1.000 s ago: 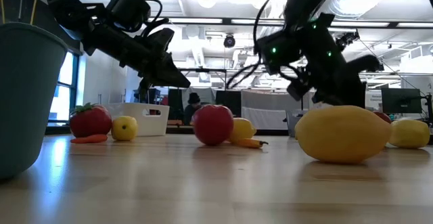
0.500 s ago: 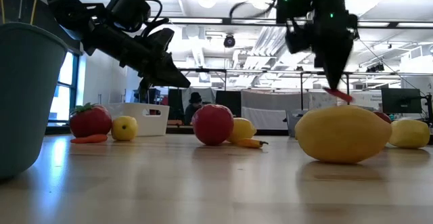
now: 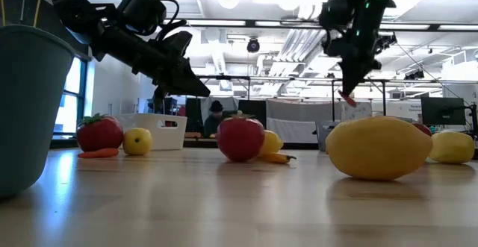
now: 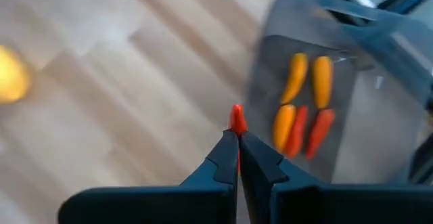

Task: Sort produce into baskets
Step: Put the red chili pepper into the black transparent bin, then put the orange chili pepper into the black transparent bin

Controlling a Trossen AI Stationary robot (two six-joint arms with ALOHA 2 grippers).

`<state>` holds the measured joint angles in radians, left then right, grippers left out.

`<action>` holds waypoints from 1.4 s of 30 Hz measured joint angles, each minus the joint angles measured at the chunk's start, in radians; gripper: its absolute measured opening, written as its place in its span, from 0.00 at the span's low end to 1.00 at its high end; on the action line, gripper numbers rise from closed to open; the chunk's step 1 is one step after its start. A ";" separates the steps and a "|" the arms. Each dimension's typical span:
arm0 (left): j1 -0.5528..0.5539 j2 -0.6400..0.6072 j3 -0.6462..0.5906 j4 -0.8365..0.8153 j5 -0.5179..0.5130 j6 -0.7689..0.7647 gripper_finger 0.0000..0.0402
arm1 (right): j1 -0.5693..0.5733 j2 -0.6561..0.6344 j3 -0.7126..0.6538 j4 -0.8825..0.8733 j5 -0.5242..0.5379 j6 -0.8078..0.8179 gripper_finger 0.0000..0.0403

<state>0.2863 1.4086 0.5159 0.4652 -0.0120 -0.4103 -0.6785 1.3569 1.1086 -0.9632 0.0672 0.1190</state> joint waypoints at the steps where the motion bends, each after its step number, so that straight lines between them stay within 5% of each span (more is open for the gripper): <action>1: 0.000 0.000 0.000 0.000 0.000 0.000 0.00 | -0.027 0.013 -0.006 0.019 -0.001 -0.004 0.00; 16: -0.029 0.000 0.000 -0.001 -0.041 0.009 0.00 | -0.135 0.165 -0.060 0.160 -0.043 0.041 0.01; 32: -0.032 0.000 0.000 -0.001 -0.059 0.003 0.00 | -0.135 0.165 -0.060 0.152 -0.042 0.056 0.30; 42: -0.056 0.000 0.001 -0.005 -0.060 0.062 0.00 | -0.119 0.093 -0.053 0.157 0.013 -0.035 0.30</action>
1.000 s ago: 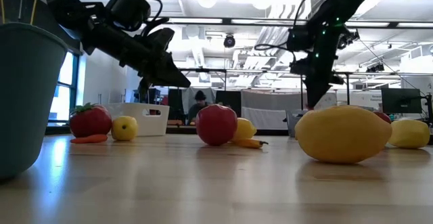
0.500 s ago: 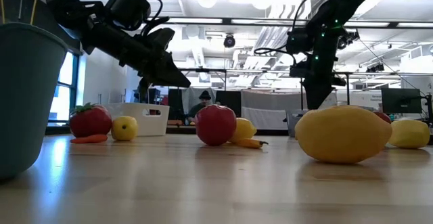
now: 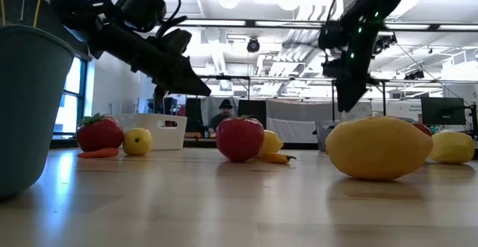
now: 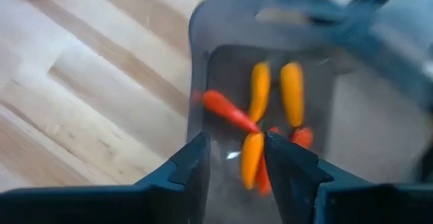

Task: Sort produce into baskets
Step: Put the orange chili pepper into the black transparent bin

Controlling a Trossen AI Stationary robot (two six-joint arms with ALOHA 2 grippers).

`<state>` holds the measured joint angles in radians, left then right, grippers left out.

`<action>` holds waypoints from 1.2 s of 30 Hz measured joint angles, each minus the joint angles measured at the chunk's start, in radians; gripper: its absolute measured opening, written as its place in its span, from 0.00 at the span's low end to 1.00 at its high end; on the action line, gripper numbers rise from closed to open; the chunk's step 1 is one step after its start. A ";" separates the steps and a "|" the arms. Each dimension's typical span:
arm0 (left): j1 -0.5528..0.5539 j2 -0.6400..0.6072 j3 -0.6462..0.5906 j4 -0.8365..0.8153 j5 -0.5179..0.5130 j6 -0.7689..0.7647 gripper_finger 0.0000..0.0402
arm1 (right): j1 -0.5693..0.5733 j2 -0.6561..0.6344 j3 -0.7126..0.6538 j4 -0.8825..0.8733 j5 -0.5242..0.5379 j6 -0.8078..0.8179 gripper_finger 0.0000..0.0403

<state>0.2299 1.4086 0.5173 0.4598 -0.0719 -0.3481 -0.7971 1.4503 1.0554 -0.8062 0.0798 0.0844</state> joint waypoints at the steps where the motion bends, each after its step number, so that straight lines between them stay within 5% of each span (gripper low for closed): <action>1: -0.005 0.000 0.005 -0.011 0.000 0.000 0.00 | 0.011 -0.024 0.001 0.007 0.037 -0.015 0.29; 5: -0.026 0.000 0.053 -0.099 0.000 0.024 0.00 | 0.060 -0.116 0.003 0.037 0.128 -0.012 0.19; 10: -0.044 0.000 0.104 -0.169 0.001 0.070 0.00 | 0.132 -0.190 0.003 0.097 0.084 0.020 0.02; 16: -0.043 0.000 0.145 -0.221 0.041 0.069 0.00 | 0.233 -0.199 -0.061 0.316 0.030 0.070 0.03; 25: -0.053 -0.037 0.146 -0.370 0.042 0.050 0.00 | 0.345 -0.202 -0.353 0.798 -0.058 0.176 0.00; 36: -0.154 -0.206 0.147 -0.619 -0.016 -0.131 0.00 | 0.395 -0.202 -0.396 0.839 -0.078 0.159 0.00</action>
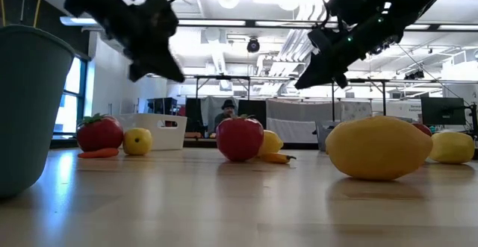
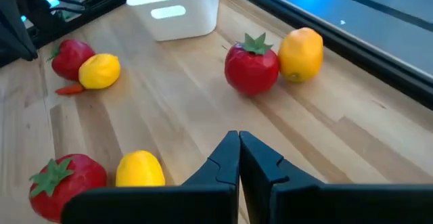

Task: Sort produce into baskets
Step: Put the orange chili pepper into the black transparent bin

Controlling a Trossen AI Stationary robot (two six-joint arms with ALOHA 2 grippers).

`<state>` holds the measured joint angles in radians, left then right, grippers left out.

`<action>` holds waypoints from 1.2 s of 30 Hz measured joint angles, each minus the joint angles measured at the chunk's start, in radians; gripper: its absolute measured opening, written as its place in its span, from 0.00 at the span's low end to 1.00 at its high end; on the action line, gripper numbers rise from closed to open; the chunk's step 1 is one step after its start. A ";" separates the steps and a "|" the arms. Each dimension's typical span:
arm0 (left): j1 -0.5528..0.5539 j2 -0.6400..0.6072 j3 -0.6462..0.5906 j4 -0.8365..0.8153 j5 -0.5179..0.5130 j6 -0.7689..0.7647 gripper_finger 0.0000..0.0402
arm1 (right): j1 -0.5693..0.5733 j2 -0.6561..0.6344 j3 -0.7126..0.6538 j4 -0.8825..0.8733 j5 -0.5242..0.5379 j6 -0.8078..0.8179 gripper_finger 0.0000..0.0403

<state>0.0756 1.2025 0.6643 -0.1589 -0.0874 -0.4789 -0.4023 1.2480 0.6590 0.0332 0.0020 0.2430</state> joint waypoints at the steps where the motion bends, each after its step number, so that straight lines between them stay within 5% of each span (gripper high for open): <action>1: -0.013 -0.013 0.000 -0.044 -0.001 -0.025 0.00 | 0.000 0.000 0.000 0.001 0.000 -0.013 0.00; 17: -0.384 -0.045 0.142 -0.588 -0.181 -0.523 0.00 | 0.000 0.000 0.000 -0.001 0.000 -0.068 0.00; 27: -0.539 -0.043 0.043 -0.580 -0.284 -0.766 0.00 | 0.000 0.000 0.000 -0.009 0.000 -0.068 0.00; 36: -0.592 -0.063 -0.062 -0.295 -0.284 -0.701 0.00 | 0.075 0.000 0.000 -0.029 -0.117 -0.047 0.00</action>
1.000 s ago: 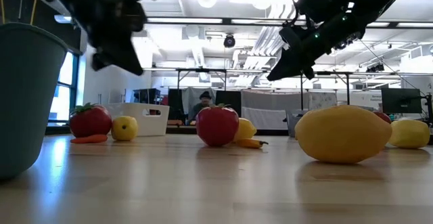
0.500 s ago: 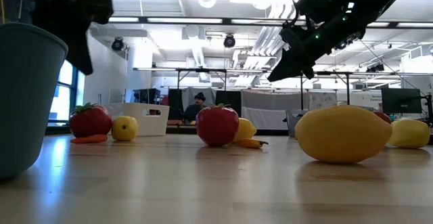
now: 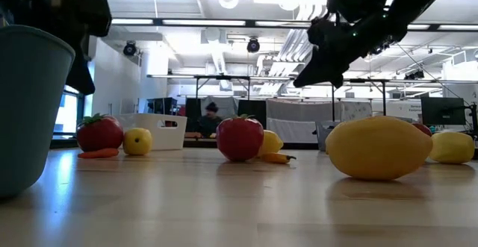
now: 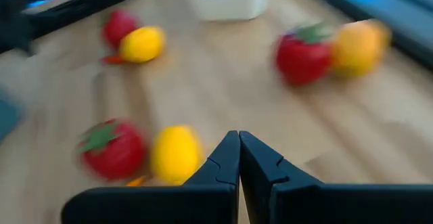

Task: Sort produce into baskets
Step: Put the orange chili pepper into the black transparent bin

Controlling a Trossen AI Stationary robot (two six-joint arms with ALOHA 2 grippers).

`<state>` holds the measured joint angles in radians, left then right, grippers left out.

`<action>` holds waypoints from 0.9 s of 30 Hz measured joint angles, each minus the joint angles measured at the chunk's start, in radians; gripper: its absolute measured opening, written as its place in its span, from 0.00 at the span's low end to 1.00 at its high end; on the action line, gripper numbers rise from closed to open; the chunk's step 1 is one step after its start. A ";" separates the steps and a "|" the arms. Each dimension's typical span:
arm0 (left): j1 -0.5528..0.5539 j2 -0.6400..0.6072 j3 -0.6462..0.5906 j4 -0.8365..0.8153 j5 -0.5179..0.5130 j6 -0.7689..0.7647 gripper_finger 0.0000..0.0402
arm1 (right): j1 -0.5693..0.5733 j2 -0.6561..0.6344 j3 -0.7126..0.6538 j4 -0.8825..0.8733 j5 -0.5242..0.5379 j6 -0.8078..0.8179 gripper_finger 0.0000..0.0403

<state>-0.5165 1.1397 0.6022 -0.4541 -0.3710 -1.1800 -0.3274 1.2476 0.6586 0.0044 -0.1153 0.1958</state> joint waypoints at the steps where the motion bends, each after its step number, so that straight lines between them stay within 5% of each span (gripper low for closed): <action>1: -0.004 0.000 0.000 0.008 0.002 0.024 0.00 | 0.027 0.000 0.000 -0.007 -0.002 0.010 0.00; 6: 0.020 -0.028 -0.001 0.014 0.038 0.144 0.00 | 0.201 0.000 0.000 -0.032 0.027 0.127 0.06; 15: 0.088 -0.098 -0.001 0.080 0.087 0.365 0.00 | 0.531 0.080 0.000 -0.003 0.401 0.352 0.42; 20: 0.135 -0.125 -0.001 0.079 0.100 0.473 0.00 | 0.597 0.225 0.000 0.146 0.454 0.386 0.54; 27: 0.228 -0.140 -0.001 0.078 0.219 0.652 0.00 | 0.616 0.410 0.049 0.180 0.534 0.434 0.56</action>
<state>-0.2881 0.9993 0.6010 -0.3759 -0.1522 -0.5276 0.2890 1.6575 0.7077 0.1844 0.4188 0.6296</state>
